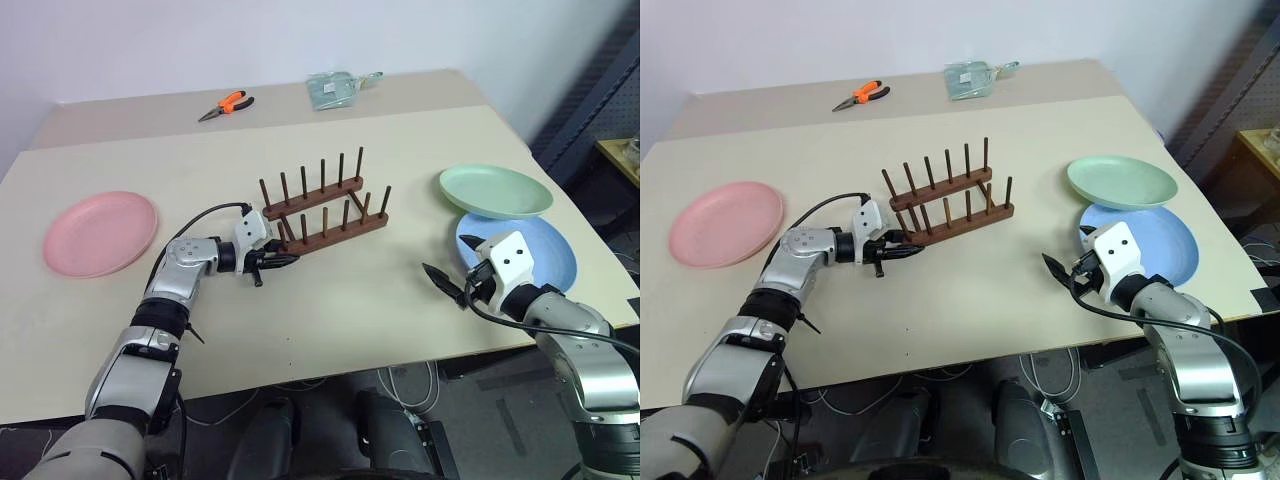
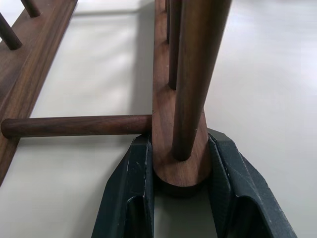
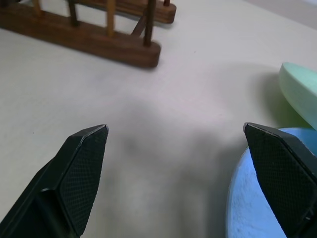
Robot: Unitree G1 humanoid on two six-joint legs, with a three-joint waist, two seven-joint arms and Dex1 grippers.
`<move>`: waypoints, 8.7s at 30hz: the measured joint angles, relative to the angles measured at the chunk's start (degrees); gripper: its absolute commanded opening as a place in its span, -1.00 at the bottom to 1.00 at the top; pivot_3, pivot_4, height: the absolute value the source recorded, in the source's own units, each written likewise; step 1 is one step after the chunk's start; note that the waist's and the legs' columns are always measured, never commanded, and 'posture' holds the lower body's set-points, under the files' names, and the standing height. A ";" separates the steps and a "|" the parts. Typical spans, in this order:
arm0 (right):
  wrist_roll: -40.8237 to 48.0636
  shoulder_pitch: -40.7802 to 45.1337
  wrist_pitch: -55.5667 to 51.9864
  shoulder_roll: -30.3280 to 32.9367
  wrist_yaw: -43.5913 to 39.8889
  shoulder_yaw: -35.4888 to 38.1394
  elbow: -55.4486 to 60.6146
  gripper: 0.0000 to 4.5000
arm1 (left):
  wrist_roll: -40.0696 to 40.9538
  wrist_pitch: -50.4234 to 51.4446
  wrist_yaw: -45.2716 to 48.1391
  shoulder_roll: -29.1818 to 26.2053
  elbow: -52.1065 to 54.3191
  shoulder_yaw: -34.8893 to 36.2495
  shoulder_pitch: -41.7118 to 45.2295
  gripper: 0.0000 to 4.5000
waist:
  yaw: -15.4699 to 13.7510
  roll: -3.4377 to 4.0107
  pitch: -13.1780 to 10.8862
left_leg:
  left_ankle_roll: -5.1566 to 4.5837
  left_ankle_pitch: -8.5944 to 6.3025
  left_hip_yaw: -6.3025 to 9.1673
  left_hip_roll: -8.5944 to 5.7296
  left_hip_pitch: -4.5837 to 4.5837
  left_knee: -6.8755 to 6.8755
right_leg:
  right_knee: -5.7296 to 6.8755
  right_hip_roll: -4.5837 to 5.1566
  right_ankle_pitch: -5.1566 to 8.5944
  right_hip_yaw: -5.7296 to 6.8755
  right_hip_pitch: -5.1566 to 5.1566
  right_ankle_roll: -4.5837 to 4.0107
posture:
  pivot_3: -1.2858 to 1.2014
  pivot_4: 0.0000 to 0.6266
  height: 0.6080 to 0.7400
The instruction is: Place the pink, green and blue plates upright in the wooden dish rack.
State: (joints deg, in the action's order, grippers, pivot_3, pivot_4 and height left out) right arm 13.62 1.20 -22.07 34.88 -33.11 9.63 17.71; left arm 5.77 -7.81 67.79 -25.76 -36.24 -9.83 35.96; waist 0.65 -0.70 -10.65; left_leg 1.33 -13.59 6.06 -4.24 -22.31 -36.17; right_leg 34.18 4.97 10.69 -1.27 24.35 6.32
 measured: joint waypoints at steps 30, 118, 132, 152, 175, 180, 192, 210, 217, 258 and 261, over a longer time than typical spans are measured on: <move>-1.21 -1.85 -4.15 9.48 -14.11 -12.49 3.91 -1.00 | 6.84 35.72 -19.17 -1.92 53.25 -1.58 -30.15 -0.76 | -1.34 -0.01 -0.02 | -0.03 -0.03 -0.02 0.00 -0.06 -0.08 | -0.06 0.09 0.27 0.02 -0.02 -0.02 | 0.03 -0.52 0.99; -46.70 48.83 39.57 -3.50 7.43 -32.04 -34.04 -0.97 | 34.96 55.75 -83.99 26.11 56.47 26.70 2.93 -0.53 | 0.06 -0.72 0.12 | 0.47 0.17 -0.17 -0.02 -0.07 0.04 | -0.01 -0.21 -0.02 0.02 0.13 -0.03 | 0.03 -0.52 0.99; -15.28 36.61 23.21 -2.89 -0.61 -11.70 -20.95 -1.00 | 20.23 40.28 -69.49 2.34 53.13 24.07 -7.32 0.11 | 0.15 -0.64 0.03 | 0.29 0.06 -0.14 0.14 -0.05 0.17 | -0.06 -0.28 -0.02 -0.06 0.13 -0.06 | 0.03 -0.52 0.99; 26.03 26.13 -15.22 -3.92 -4.21 2.50 -5.24 -1.00 | 28.27 38.89 -32.80 -4.41 67.08 6.33 -25.67 0.11 | 0.06 -0.38 -0.10 | 0.15 -0.01 -0.12 0.15 -0.08 0.04 | -0.07 -0.14 0.10 -0.05 0.11 -0.32 | 0.03 -0.52 0.99; 4.08 17.74 3.41 18.55 -15.88 1.10 -18.58 0.56 | 26.34 38.80 -31.40 -5.29 67.80 4.29 -27.41 0.13 | 0.15 -0.34 -0.13 | 0.08 -0.05 -0.54 0.16 -0.04 -0.01 | -0.06 -0.05 0.21 -0.10 0.09 -0.16 | 0.03 -0.52 0.99; -15.66 22.98 19.08 20.90 -8.45 -9.78 -35.53 0.56 | 24.88 38.41 -30.34 -4.72 66.33 2.98 -26.76 0.13 | 0.30 -0.25 -0.16 | 0.08 -0.05 -0.76 0.18 0.02 0.01 | -0.05 -0.04 0.16 -0.18 0.11 -0.23 | 0.03 -0.52 0.99; -31.42 32.55 38.29 18.72 3.73 -19.14 -53.93 -0.99 | 23.53 38.27 -30.32 -4.01 66.18 2.29 -27.84 0.13 | 0.12 -0.19 -0.20 | 0.05 -0.07 -0.83 0.15 -0.01 -0.01 | -0.06 0.02 0.11 -0.26 0.12 -0.28 | 0.03 -0.52 0.99; 65.83 28.51 -9.83 -4.73 19.88 9.48 9.99 -0.99 | 19.82 32.55 -29.92 -4.77 59.95 8.42 -29.41 0.13 | -0.03 -0.15 -0.22 | -0.05 -0.12 -0.32 0.17 -0.06 -0.06 | -0.05 0.01 0.13 -0.18 0.09 -0.26 | 0.03 -0.52 0.99; 63.12 24.41 -12.48 -11.62 31.42 -2.75 13.45 -0.99 | 19.82 32.30 -29.58 -3.97 60.31 8.50 -29.73 0.13 | 0.02 -0.10 -0.21 | -0.04 -0.12 -0.37 0.17 -0.06 -0.03 | -0.03 0.01 0.13 -0.19 0.16 -0.26 | 0.03 -0.52 0.99; 15.34 -1.69 -12.65 19.27 -3.94 4.31 4.03 0.37 | 19.80 32.73 -27.13 -1.98 60.27 5.02 -27.24 0.13 | -1.09 -0.19 -0.18 | -0.18 -0.20 -1.02 0.21 -0.05 -0.16 | -0.08 0.11 0.21 -0.24 0.10 -0.14 | 0.03 -0.52 0.99; 6.00 -2.43 -11.86 16.70 1.53 -2.80 -1.26 0.27 | 19.88 32.73 -26.54 -1.06 60.01 4.15 -26.08 0.13 | -1.21 -0.17 -0.19 | -0.18 -0.20 -1.01 0.20 -0.07 -0.13 | -0.10 0.12 0.20 -0.23 0.12 -0.15 | 0.03 -0.52 0.99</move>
State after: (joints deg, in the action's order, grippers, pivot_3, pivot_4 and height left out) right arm 19.62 -1.24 -33.93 51.58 -31.59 6.83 16.45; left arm 25.64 24.92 41.25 -26.82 23.77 -5.68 9.87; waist -0.57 -0.88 -10.84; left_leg 1.15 -13.79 5.04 -4.04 -22.38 -36.30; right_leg 34.09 5.09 10.90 -1.51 24.48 6.17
